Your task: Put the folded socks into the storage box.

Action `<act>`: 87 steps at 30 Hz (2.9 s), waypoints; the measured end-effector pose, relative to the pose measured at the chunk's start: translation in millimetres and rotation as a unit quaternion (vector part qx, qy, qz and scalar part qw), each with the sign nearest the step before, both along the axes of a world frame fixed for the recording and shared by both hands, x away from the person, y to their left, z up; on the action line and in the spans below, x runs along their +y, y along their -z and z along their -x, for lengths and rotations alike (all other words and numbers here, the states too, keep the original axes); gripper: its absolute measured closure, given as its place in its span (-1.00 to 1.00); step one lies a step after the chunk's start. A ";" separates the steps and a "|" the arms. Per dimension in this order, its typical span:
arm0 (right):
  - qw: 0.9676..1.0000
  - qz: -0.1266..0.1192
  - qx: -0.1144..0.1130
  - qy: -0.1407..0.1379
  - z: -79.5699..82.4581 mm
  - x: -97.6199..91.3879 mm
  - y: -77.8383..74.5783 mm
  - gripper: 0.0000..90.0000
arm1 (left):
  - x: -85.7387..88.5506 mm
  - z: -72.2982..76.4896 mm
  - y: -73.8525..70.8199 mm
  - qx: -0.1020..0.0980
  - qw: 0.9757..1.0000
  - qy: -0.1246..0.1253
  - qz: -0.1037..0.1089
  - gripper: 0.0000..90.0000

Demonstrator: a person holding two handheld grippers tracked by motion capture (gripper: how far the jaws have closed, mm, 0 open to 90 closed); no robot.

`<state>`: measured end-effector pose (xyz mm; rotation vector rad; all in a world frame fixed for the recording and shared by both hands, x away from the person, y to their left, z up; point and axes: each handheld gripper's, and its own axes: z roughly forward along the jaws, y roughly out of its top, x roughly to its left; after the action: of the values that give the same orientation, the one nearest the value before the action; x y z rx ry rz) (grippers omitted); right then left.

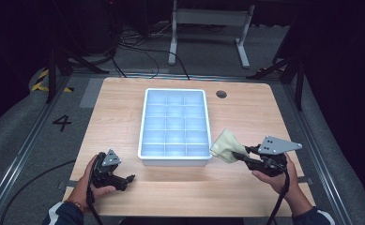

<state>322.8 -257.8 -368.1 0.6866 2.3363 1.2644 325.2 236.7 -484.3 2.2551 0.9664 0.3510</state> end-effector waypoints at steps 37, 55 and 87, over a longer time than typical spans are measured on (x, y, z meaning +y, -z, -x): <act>0.983 0.180 -0.003 -0.039 -58.6 95.5 -11.7 0.57 | 0.1 0.0 -0.1 0.000 1.000 0.000 0.000 -0.99; 0.956 0.293 -0.033 -0.012 -76.4 127.3 2.7 0.57 | 0.1 -0.2 0.0 0.001 1.000 0.001 0.000 -0.99; 0.908 0.408 0.061 -0.080 -112.0 168.2 26.9 0.58 | 0.3 -0.6 -0.1 0.000 1.000 0.004 0.000 -0.99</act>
<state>434.8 -89.6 -395.0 0.2887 2.7331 0.1981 325.8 237.0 -484.2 2.2591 0.9582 0.3473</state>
